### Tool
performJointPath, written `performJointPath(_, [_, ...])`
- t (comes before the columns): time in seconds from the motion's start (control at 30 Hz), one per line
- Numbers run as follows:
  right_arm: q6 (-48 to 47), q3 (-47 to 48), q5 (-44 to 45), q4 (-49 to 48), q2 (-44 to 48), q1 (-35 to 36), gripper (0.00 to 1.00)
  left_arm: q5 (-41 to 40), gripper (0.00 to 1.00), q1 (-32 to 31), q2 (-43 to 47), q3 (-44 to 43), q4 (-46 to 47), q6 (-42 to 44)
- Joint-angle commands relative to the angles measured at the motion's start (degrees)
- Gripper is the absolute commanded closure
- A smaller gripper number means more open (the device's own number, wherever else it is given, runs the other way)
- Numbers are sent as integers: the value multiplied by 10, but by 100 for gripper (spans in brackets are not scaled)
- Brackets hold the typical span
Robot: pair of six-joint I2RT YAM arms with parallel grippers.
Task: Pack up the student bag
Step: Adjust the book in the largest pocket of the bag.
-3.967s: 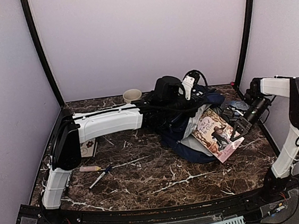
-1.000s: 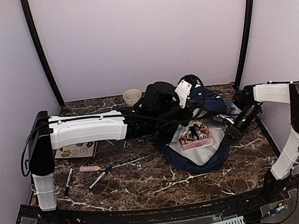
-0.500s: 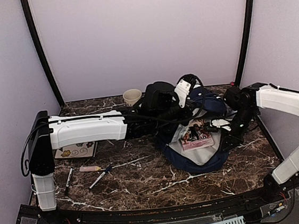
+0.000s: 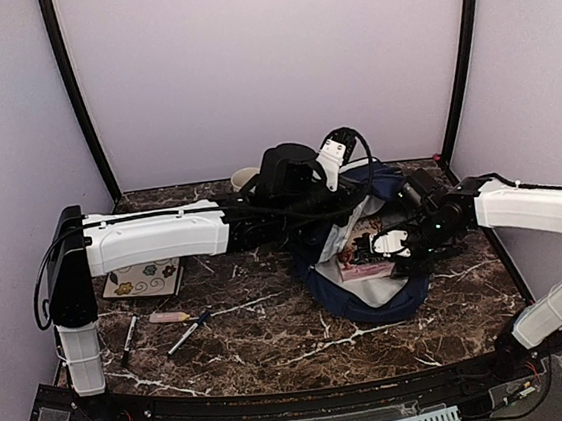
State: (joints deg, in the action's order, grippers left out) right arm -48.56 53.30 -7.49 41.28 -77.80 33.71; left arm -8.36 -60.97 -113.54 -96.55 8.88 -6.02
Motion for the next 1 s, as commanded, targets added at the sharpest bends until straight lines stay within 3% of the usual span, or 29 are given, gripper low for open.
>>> performJointPath(0.0, [-2,-20,69,-110,-27,15,60,-9,100,4,73,-1,57,-11])
performJointPath(0.47, [53,14,154,-253,-130,19,67,-20,100,6,97,28,55,-2])
performJointPath(0.7, [53,28,156,-287,-171,20,67,-32,100,6,111,49,60,4])
performJointPath(0.8, [62,39,151,-247,-160,20,68,-41,100,7,114,63,63,5])
performJointPath(0.97, [21,25,-5,-98,-68,25,62,-36,100,16,106,77,43,-2])
